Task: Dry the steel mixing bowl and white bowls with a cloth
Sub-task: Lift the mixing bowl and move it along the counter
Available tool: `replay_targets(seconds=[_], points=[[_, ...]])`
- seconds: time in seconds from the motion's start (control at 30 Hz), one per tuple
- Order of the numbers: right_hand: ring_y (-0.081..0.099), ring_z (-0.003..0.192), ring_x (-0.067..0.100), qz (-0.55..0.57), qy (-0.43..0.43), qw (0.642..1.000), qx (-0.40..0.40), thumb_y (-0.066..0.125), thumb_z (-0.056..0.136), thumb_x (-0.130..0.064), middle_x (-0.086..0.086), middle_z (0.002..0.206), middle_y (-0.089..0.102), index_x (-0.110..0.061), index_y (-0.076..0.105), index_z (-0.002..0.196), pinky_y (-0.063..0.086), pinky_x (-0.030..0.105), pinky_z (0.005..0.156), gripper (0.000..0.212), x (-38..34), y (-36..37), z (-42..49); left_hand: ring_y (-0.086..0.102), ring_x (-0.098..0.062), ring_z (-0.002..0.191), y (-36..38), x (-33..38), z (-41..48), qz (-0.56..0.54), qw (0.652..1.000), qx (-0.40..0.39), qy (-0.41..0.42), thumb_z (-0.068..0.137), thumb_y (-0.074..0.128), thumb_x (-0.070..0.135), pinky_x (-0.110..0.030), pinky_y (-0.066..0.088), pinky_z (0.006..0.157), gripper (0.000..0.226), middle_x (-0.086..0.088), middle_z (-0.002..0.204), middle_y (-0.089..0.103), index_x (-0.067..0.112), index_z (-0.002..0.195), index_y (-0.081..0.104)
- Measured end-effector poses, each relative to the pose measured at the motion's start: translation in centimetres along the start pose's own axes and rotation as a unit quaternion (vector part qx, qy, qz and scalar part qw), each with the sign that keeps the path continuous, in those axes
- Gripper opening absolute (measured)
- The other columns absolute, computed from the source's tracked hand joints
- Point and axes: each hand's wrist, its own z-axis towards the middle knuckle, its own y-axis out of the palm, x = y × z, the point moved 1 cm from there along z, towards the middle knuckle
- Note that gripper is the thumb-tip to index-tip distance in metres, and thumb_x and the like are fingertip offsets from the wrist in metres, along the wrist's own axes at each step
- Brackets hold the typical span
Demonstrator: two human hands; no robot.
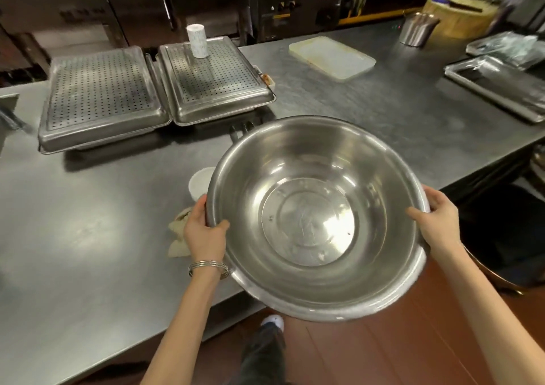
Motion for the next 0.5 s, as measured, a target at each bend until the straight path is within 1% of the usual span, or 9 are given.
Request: replay_targets(seconds=[0.1,0.17,0.23,0.27,0.33,0.43,0.5], points=[[0.061,0.103,0.025,-0.009,0.005,1.0,-0.006,0.063,0.074,0.005,0.01,0.117,0.063,-0.011,0.054,0.124,0.05,0.045,0.091,0.053,0.2,-0.1,4.2,0.056,-0.012,0.104,3.7,0.1,1.9,0.009,1.0,-0.001,0.005,0.071,0.059,-0.017,-0.026,0.044,0.092,0.066,0.005,0.115,0.057,0.012,0.129,0.05],[0.058,0.108,0.024,-0.001,0.004,1.0,-0.008,0.062,0.075,0.007,0.01,0.121,0.059,-0.007,0.052,0.126,0.048,0.04,0.092,0.054,-0.3,0.1,7.0,0.058,-0.012,0.101,6.2,0.1,3.5,0.003,1.0,-0.002,0.006,0.07,0.059,-0.018,-0.022,0.046,0.088,0.065,0.003,0.114,0.06,0.011,0.128,0.051],[0.054,0.105,0.017,-0.003,0.001,1.0,-0.003,0.06,0.077,0.01,0.006,0.117,0.056,-0.005,0.051,0.126,0.044,0.032,0.086,0.052,-1.4,0.2,10.0,0.057,-0.009,0.1,8.9,0.4,5.2,0.008,1.0,-0.004,0.013,0.07,0.058,-0.019,-0.015,0.044,0.083,0.064,0.004,0.112,0.059,0.009,0.128,0.051],[0.052,0.103,0.015,-0.004,0.001,1.0,0.0,0.059,0.077,0.011,0.005,0.114,0.055,-0.004,0.051,0.125,0.042,0.029,0.083,0.051,-1.9,0.2,11.5,0.056,-0.009,0.1,10.2,0.7,6.1,0.01,1.0,-0.002,0.015,0.07,0.058,-0.019,-0.016,0.044,0.084,0.064,0.004,0.113,0.058,0.008,0.128,0.051],[0.051,0.1,0.013,-0.003,-0.001,1.0,-0.004,0.058,0.078,0.012,0.004,0.11,0.054,-0.004,0.051,0.124,0.04,0.026,0.081,0.05,-3.0,0.1,14.2,0.055,-0.009,0.103,12.8,0.9,7.8,0.013,1.0,-0.005,0.012,0.071,0.059,-0.018,-0.021,0.044,0.09,0.064,0.004,0.115,0.057,0.007,0.129,0.049],[0.051,0.1,0.014,-0.004,-0.009,1.0,0.0,0.059,0.077,0.012,0.004,0.11,0.054,-0.003,0.052,0.124,0.04,0.024,0.08,0.05,-3.8,0.1,18.9,0.058,-0.012,0.106,16.8,1.3,10.5,0.018,0.999,-0.025,0.014,0.071,0.06,-0.015,-0.029,0.046,0.094,0.065,0.003,0.118,0.059,0.011,0.13,0.05],[0.052,0.099,0.015,-0.012,-0.015,1.0,0.0,0.059,0.076,0.013,0.005,0.108,0.055,-0.002,0.052,0.123,0.041,0.021,0.077,0.05,-4.3,0.1,21.9,0.057,-0.013,0.11,19.5,1.3,12.1,0.034,0.999,-0.017,0.012,0.071,0.061,-0.013,-0.033,0.046,0.097,0.067,-0.002,0.124,0.059,0.012,0.132,0.049]])
